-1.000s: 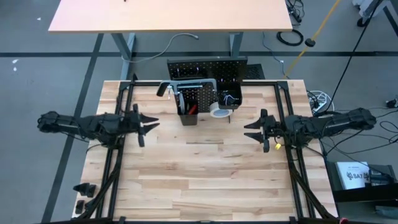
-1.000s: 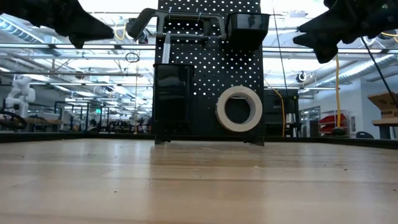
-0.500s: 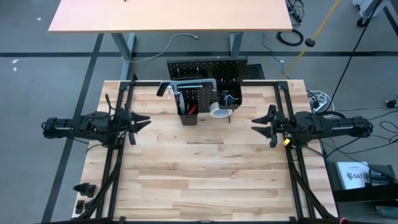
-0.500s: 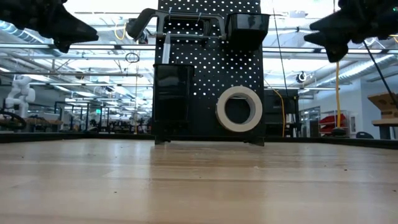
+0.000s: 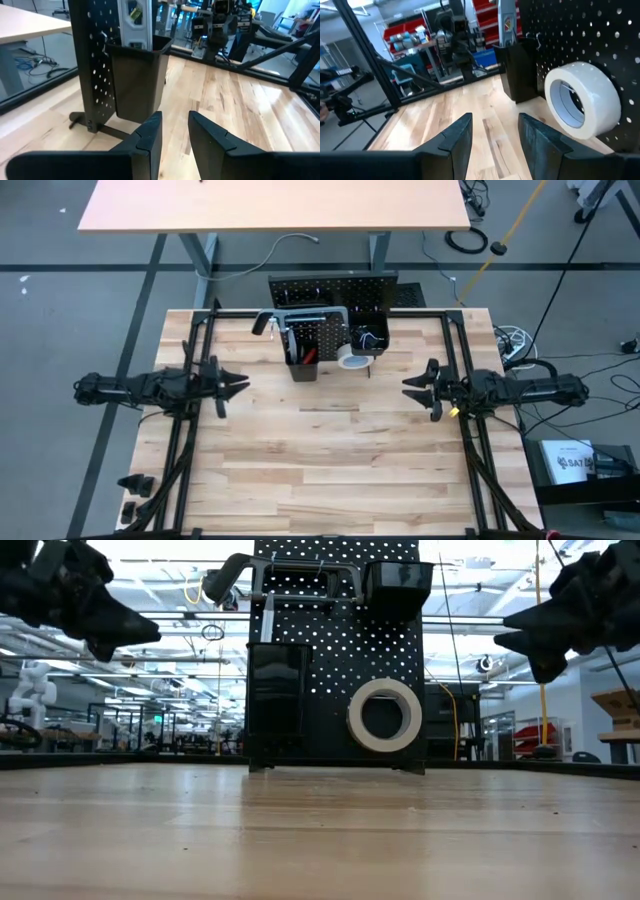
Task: Hang tools onto peg board
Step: Return to Home Position
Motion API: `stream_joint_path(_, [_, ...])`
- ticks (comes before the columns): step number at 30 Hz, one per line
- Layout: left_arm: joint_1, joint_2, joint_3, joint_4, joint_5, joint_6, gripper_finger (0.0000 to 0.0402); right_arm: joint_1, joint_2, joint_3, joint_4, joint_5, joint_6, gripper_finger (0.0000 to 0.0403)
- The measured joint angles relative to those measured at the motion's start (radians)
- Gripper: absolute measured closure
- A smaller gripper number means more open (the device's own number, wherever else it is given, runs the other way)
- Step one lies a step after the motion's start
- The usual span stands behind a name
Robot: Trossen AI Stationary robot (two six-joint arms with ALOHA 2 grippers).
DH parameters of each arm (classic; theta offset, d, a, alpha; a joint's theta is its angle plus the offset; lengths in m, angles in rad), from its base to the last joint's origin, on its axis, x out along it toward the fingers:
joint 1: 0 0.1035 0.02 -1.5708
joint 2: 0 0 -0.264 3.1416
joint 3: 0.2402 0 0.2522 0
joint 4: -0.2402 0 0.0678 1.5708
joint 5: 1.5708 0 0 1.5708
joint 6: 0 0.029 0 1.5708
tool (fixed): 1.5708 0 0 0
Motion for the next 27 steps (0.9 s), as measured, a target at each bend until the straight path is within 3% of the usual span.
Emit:
stream_joint_path(18, [-0.001, -0.083, -0.020, -0.072, 0.024, -0.019, 0.0304, 0.001, -0.081, -0.042, 0.018, -0.054, -0.044, 0.0250])
stream_joint_path(27, [-0.001, -0.089, -0.097, 0.108, 0.024, 0.008, 0.0304, 0.001, -0.081, -0.042, 0.017, -0.054, -0.016, 0.0250])
